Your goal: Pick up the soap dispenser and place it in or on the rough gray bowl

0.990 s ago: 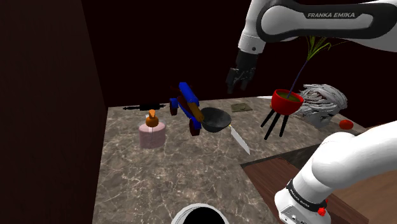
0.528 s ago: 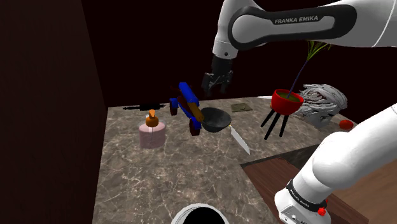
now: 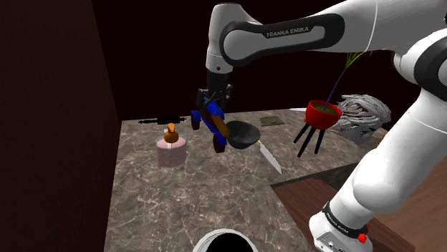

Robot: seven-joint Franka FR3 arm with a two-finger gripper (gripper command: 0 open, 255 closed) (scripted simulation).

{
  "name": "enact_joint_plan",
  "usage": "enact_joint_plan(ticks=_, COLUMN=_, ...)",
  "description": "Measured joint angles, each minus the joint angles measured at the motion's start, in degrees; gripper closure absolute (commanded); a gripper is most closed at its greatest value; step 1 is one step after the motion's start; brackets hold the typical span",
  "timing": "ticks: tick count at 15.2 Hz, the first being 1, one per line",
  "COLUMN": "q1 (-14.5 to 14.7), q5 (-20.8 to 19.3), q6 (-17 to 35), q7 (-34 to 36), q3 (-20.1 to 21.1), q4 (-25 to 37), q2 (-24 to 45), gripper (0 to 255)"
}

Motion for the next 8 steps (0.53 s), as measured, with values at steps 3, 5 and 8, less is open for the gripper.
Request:
enact_joint_plan(ticks=3, q1=1.36, q5=-2.47, q6=0.11, q7=3.18, q3=1.22, q4=5.72, q2=6.37, gripper=0)
enact_joint_plan(ticks=5, q1=2.61, q5=-4.27, q6=-0.15, q7=5.33, q3=1.82, q4=10.02, q2=10.77, gripper=0)
enact_joint_plan(ticks=8, q1=4.96, q5=-7.13, q6=-0.93, q7=8.28, q3=2.23, q4=17.32, q2=17.95, gripper=0)
